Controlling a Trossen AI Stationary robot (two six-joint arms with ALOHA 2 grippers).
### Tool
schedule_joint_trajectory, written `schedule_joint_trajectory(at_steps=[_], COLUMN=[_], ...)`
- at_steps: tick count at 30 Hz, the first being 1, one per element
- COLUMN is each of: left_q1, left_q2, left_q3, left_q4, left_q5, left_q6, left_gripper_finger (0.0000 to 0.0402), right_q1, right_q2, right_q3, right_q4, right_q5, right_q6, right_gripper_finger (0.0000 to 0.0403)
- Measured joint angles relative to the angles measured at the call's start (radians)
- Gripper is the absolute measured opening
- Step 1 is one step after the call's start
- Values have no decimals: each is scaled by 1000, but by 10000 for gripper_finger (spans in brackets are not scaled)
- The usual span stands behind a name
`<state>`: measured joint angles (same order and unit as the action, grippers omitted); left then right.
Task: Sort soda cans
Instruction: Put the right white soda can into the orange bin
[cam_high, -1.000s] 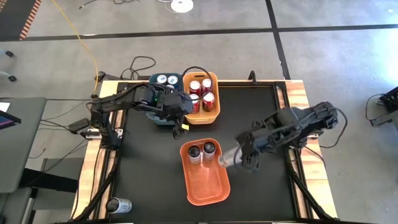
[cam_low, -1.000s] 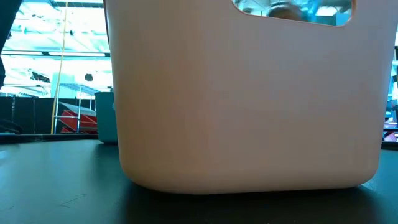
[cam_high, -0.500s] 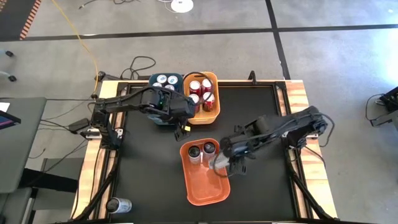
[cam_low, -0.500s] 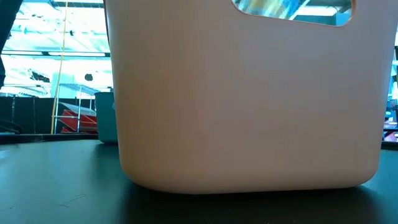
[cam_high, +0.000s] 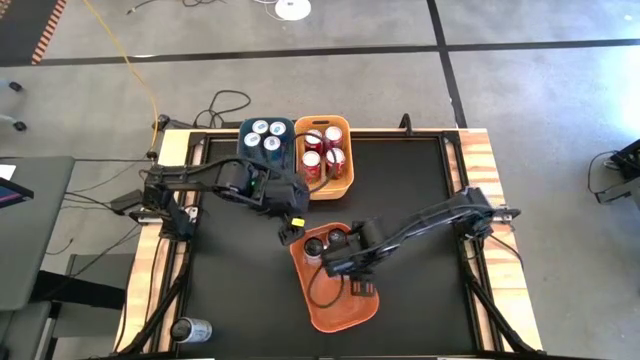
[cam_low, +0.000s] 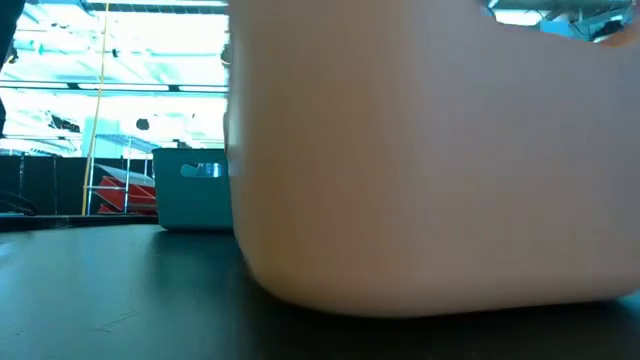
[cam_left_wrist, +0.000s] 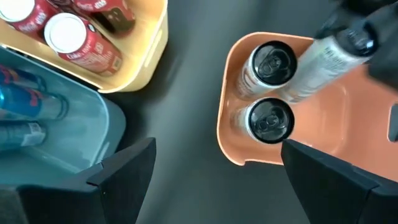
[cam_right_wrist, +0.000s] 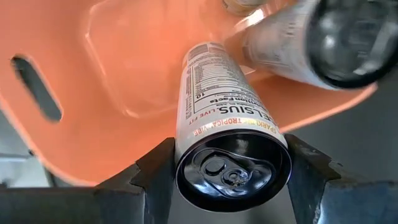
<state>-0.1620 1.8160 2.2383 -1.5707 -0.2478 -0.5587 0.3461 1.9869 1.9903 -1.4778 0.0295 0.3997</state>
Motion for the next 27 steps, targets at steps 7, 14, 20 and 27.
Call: schedule_joint_trajectory(at_steps=[7, 14, 20, 27], left_q1=[-45, -62, -62, -64], left_q2=[0, 0, 0, 0], left_q3=[0, 0, 0, 0], left_q4=[0, 0, 0, 0], left_q5=[0, -1, -2, -1], left_q6=[-85, -120, -131, -134], left_gripper_finger=[343, 343, 343, 343], right_q1=[-8, -14, -14, -28], right_q2=[61, 68, 64, 65], right_q3=[3, 57, 99, 99], right_q4=[-7, 1, 17, -18], right_q5=[-1, 18, 33, 27], right_q6=[-24, 16, 41, 140], right_gripper_finger=[237, 237, 252, 261])
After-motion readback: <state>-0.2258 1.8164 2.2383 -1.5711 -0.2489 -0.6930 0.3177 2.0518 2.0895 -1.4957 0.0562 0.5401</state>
